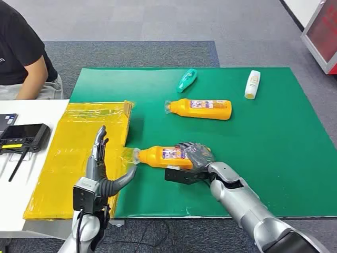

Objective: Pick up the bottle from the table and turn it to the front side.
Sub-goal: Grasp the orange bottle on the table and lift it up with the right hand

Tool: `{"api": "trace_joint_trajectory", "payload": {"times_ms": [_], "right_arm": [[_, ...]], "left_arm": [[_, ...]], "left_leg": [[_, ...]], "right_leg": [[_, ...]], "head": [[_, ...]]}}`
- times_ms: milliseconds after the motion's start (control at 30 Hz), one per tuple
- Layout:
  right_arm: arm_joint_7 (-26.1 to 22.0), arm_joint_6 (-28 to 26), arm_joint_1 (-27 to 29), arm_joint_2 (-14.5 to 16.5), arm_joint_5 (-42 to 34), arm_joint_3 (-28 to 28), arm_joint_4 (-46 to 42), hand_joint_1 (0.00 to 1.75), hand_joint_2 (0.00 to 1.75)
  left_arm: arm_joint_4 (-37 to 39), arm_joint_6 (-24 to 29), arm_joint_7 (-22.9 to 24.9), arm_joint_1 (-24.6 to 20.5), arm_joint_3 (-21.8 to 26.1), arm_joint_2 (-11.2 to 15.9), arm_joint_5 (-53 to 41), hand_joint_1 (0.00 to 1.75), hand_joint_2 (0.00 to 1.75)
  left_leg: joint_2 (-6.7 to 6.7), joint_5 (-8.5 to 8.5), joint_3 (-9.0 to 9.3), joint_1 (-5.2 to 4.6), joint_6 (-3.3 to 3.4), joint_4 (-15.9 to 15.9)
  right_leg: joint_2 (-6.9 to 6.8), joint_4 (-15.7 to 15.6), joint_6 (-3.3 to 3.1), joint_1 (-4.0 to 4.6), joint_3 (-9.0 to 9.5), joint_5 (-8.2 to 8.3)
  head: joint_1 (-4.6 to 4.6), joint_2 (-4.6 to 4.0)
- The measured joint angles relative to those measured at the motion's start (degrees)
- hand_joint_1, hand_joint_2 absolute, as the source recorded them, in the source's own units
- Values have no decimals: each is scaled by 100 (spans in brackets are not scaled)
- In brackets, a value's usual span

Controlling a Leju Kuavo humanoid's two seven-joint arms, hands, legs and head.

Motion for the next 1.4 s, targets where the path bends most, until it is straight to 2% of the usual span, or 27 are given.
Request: {"api": "trace_joint_trajectory", "payload": {"times_ms": [167,200,300,333,1000,1233,1400], "right_arm": [[-22,-92,-34,48,-26,51,105,0,175],[-27,-112,-37,57,-31,61,120,13,175],[-49,-136,-50,70,-49,93,158,144,175],[-71,-137,-56,71,-66,98,170,175,175],[-339,-249,-77,91,-389,133,225,175,175],[-409,-858,100,90,-366,128,160,175,175],[-864,-1421,526,79,-666,-6,-266,175,175]], "left_arm": [[0,9,0,2,9,0,-5,0,175],[0,10,0,3,15,1,-5,0,175],[0,13,-1,4,34,2,-5,0,175],[0,13,-3,4,41,3,-5,0,175],[-16,46,-54,51,151,28,-22,0,175],[-110,95,-94,98,187,45,-73,0,175],[-199,96,-105,136,191,59,-128,0,175]], "left_leg": [[-1,2,-1,0,2,0],[-2,2,-2,0,2,0],[-2,2,-2,0,2,0],[-2,1,-2,0,3,0],[-1,1,-1,0,2,0],[-2,1,-4,0,3,0],[-3,0,-11,0,4,0]], "right_leg": [[-1,0,1,0,0,0],[-1,0,1,0,0,0],[-1,0,1,0,0,-1],[-1,0,1,0,0,-1],[-1,0,1,0,-1,-1],[-2,0,2,1,-2,-2],[-2,0,4,0,-7,-4]], "head": [[0,0],[0,0],[0,0],[0,0],[0,0],[0,0],[0,0]]}}
